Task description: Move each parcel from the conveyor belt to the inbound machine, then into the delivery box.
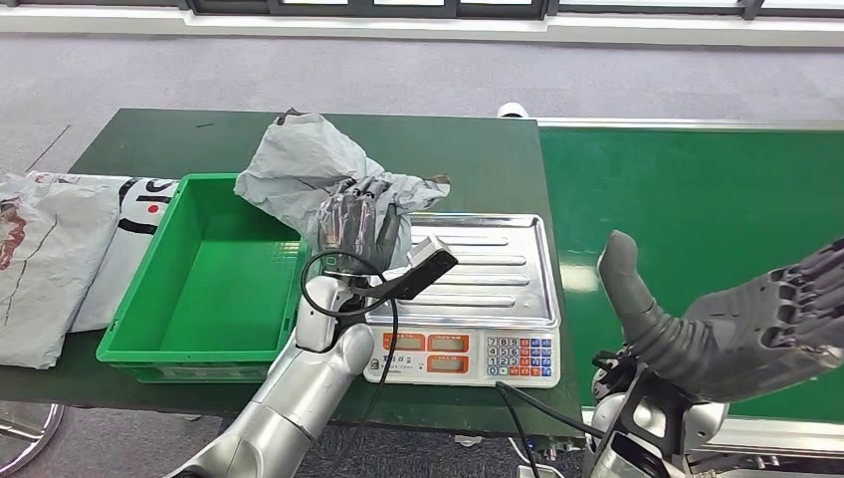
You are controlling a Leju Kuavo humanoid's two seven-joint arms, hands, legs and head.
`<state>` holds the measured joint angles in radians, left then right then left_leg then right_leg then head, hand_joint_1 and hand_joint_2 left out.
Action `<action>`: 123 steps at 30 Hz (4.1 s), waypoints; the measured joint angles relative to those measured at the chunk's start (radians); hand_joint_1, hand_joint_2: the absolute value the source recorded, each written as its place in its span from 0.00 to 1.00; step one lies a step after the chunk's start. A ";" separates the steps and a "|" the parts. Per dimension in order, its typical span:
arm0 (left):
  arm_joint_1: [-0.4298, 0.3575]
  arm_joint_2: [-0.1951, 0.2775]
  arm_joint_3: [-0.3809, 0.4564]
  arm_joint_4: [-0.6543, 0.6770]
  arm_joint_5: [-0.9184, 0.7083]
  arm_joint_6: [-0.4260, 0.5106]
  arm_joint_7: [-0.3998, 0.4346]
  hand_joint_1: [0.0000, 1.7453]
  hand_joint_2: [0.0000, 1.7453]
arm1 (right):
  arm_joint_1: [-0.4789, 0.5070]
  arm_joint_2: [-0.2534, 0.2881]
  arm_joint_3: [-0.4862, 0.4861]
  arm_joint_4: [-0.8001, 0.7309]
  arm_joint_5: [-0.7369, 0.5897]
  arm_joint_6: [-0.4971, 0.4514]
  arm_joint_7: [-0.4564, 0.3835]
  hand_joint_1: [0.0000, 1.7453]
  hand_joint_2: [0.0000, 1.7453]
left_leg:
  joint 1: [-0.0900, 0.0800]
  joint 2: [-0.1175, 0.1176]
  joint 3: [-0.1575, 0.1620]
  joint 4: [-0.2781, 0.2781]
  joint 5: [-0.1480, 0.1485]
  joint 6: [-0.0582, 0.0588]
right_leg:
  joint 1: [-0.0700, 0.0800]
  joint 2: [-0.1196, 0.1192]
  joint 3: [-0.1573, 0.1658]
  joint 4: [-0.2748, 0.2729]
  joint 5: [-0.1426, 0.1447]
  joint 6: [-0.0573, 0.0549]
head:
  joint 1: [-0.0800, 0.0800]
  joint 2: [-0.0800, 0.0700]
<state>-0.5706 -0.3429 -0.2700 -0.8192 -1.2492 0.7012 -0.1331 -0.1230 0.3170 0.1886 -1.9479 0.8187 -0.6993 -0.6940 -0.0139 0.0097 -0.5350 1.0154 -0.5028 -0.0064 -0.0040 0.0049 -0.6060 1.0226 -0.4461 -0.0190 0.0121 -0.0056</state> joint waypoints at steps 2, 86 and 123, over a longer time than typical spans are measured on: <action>0.004 0.000 0.033 -0.009 -0.034 0.000 0.018 1.00 1.00 | 0.000 0.000 -0.001 0.003 0.005 0.000 0.000 0.00 1.00 | 0.000 0.000 0.000 0.000 0.000 0.000 | 0.000 0.000 0.000 0.000 0.000 0.000 | 0.000 0.000; 0.417 0.118 -0.200 -0.778 1.185 -0.538 -0.569 0.00 1.00 | 0.054 -0.145 0.440 0.517 -0.439 0.042 -0.009 0.00 1.00 | 0.001 -0.007 -0.008 0.000 0.001 -0.002 | 0.002 -0.005 -0.006 0.000 -0.001 -0.001 | 0.000 0.000; 0.483 0.144 -0.230 -0.805 1.192 -0.465 -0.569 0.00 1.00 | 0.002 -0.162 0.502 0.568 -0.472 0.056 -0.009 0.00 1.00 | 0.001 -0.007 -0.008 0.000 0.001 -0.002 | 0.001 -0.005 -0.006 0.000 -0.001 -0.002 | 0.000 0.000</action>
<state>-0.0871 -0.1990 -0.4997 -1.6238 -0.0575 0.2363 -0.7019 -0.1210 0.1549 0.6910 -1.3794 0.3464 -0.6433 -0.7027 -0.0127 0.0030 -0.5431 1.0152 -0.5020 -0.0082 -0.0026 -0.0004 -0.6123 1.0229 -0.4475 -0.0206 0.0122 -0.0056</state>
